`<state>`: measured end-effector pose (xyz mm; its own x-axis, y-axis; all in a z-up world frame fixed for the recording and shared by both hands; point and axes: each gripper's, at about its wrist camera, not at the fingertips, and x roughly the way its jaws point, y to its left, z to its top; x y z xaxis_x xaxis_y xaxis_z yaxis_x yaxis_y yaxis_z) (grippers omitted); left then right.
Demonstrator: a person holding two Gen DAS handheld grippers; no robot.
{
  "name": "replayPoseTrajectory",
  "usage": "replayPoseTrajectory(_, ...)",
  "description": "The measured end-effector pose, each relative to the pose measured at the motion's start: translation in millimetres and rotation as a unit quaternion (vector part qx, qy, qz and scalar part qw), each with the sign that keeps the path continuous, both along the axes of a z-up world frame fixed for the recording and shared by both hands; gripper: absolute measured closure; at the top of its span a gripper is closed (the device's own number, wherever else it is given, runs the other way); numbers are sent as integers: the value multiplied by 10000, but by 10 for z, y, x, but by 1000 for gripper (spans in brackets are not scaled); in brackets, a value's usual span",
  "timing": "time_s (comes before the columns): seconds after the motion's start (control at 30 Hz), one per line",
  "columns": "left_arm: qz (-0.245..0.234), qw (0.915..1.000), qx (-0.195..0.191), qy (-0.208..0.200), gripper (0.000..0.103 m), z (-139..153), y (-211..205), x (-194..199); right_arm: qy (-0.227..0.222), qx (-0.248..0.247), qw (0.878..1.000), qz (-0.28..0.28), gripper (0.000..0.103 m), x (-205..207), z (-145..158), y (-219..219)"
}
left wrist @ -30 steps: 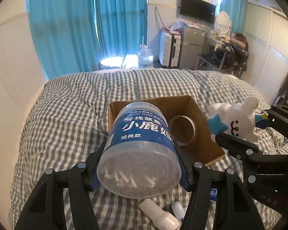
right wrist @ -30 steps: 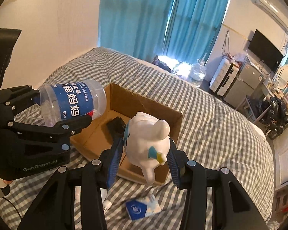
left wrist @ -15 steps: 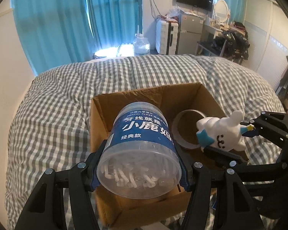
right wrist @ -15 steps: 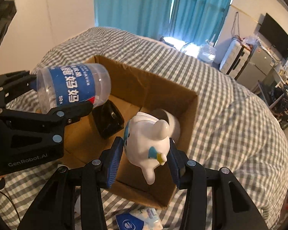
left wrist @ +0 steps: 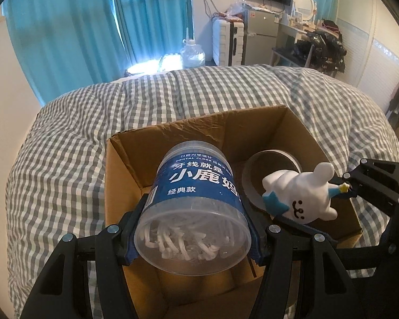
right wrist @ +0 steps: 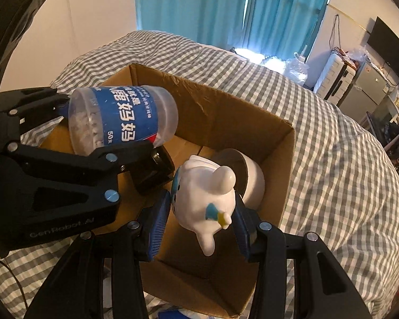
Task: Organize objects
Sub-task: 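Carry the floss jar and plush toy into the box and release both, then withdraw both tools from the box toward the remaining items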
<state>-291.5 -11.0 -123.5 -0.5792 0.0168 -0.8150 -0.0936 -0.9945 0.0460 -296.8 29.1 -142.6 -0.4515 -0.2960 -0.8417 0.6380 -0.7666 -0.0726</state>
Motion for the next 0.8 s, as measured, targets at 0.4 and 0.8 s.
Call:
replayPoseTrajectory(0.4,44,9996,181,212,15,383,-57,173,281,-184,9994,-126,35,170,337,141)
replayPoseTrajectory(0.8,113,9922,268,1213,0,1422,-158,1013,1134,-470,9892,-800,16,864,1304,683)
